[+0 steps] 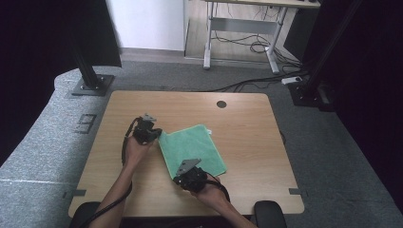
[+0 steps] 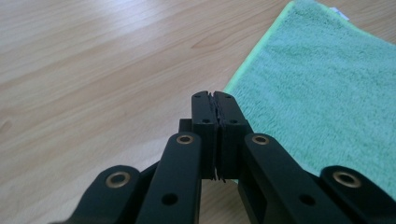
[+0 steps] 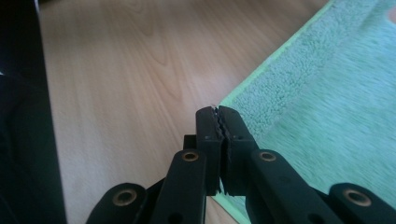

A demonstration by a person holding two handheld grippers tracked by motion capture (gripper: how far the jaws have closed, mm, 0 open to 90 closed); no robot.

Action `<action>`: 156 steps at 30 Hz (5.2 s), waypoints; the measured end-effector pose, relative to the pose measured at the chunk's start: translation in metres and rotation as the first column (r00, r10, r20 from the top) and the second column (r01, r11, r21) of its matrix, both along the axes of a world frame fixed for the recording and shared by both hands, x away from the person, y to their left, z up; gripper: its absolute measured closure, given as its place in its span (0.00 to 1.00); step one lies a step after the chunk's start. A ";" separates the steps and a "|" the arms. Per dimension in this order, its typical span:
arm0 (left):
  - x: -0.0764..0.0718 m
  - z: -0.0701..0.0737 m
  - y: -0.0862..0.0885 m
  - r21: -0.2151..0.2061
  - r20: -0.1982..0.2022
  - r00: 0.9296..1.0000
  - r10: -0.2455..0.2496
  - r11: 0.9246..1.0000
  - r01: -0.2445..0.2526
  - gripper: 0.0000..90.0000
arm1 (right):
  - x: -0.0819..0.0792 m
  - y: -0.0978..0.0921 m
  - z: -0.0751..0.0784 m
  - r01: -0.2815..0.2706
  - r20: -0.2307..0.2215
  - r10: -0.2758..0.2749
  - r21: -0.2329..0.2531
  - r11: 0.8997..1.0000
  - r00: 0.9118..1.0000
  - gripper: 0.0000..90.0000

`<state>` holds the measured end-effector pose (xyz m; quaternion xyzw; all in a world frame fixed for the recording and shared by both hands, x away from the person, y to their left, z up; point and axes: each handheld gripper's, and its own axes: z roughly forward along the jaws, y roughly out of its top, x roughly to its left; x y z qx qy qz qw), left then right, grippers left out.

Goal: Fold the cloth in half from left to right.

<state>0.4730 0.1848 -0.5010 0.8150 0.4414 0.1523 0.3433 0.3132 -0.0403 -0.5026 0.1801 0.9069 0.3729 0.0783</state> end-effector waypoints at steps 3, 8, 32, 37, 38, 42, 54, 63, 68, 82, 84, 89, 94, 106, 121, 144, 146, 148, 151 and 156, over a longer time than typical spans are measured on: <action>0.006 0.003 -0.008 -0.003 0.000 1.000 -0.010 1.000 0.010 0.97 | 0.002 -0.010 0.001 0.022 0.013 -0.022 -0.001 1.000 1.000 0.96; 0.013 0.008 -0.025 0.002 0.005 1.000 -0.028 1.000 0.028 0.97 | 0.005 -0.026 0.003 0.058 0.017 -0.058 0.003 0.998 0.998 0.96; 0.041 0.009 -0.103 0.050 0.061 0.990 -0.131 0.991 0.128 0.98 | 0.020 -0.097 0.003 0.204 0.037 -0.204 0.009 0.979 0.978 0.96; 0.047 0.007 -0.113 0.056 0.061 0.988 -0.140 0.989 0.136 0.97 | 0.024 -0.106 -0.001 0.230 0.028 -0.230 0.012 0.973 0.973 0.96; 0.048 0.006 -0.115 0.058 0.060 0.989 -0.137 0.989 0.134 0.97 | 0.025 -0.107 -0.002 0.232 0.025 -0.232 0.010 0.973 0.972 0.96; 0.053 0.001 -0.121 0.068 0.055 0.988 -0.142 0.988 0.139 0.97 | 0.029 -0.109 -0.006 0.238 0.024 -0.237 -0.004 0.971 0.971 0.96; 0.058 -0.015 -0.128 0.078 0.046 0.990 -0.135 0.988 0.131 0.91 | 0.036 -0.115 -0.017 0.266 0.007 -0.266 -0.028 0.963 0.964 0.96; 0.049 0.006 -0.124 0.061 0.124 0.979 -0.163 0.986 0.156 0.55 | 0.038 -0.126 -0.011 0.317 0.026 -0.316 -0.018 0.948 0.948 0.86; 0.039 0.008 -0.114 0.063 0.117 0.979 -0.169 0.985 0.163 0.44 | 0.039 -0.136 -0.002 0.349 0.046 -0.349 0.000 0.937 0.936 0.75; 0.008 -0.016 -0.090 0.049 0.054 0.983 -0.178 0.983 0.175 0.18 | 0.070 -0.137 -0.022 0.416 0.036 -0.415 -0.069 0.907 0.909 0.51; 0.003 -0.019 -0.090 0.047 0.053 0.983 -0.177 0.983 0.175 0.17 | 0.072 -0.141 -0.028 0.428 0.030 -0.427 -0.098 0.899 0.904 0.53; -0.008 -0.022 -0.088 0.039 0.048 0.980 -0.192 0.981 0.190 0.16 | 0.073 -0.147 -0.032 0.444 0.017 -0.444 -0.088 0.892 0.896 0.53; -0.021 -0.026 -0.089 0.028 0.044 0.979 -0.201 0.979 0.200 0.15 | 0.076 -0.150 -0.034 0.445 -0.004 -0.447 -0.074 0.892 0.895 0.51; -0.020 -0.044 -0.089 0.073 0.021 0.985 -0.169 0.983 0.167 0.14 | 0.069 -0.147 -0.035 0.416 -0.036 -0.419 -0.060 0.907 0.907 0.48; -0.021 -0.040 -0.078 0.063 0.034 0.987 -0.160 0.986 0.157 0.15 | 0.057 -0.114 -0.036 0.345 -0.026 -0.347 -0.050 0.937 0.938 0.44; -0.039 -0.040 -0.074 0.034 0.023 0.976 -0.215 0.976 0.214 0.41 | 0.127 -0.098 -0.034 0.415 -0.087 -0.415 -0.019 0.910 0.906 0.81; -0.038 -0.042 -0.074 0.024 0.018 0.977 -0.212 0.977 0.212 0.40 | 0.128 -0.099 -0.034 0.416 -0.113 -0.414 -0.011 0.909 0.903 0.89; -0.038 -0.042 -0.073 0.024 0.017 0.978 -0.209 0.978 0.209 0.39 | 0.126 -0.098 -0.033 0.412 -0.113 -0.411 -0.011 0.911 0.905 0.94; -0.039 -0.040 -0.074 0.024 0.025 0.978 -0.209 0.978 0.208 0.36 | 0.125 -0.097 -0.032 0.412 -0.094 -0.411 -0.012 0.911 0.907 0.96; -0.037 -0.034 -0.074 -0.002 0.039 0.978 -0.205 0.979 0.205 0.34 | 0.118 -0.100 -0.013 0.412 -0.056 -0.410 0.032 0.911 0.910 0.96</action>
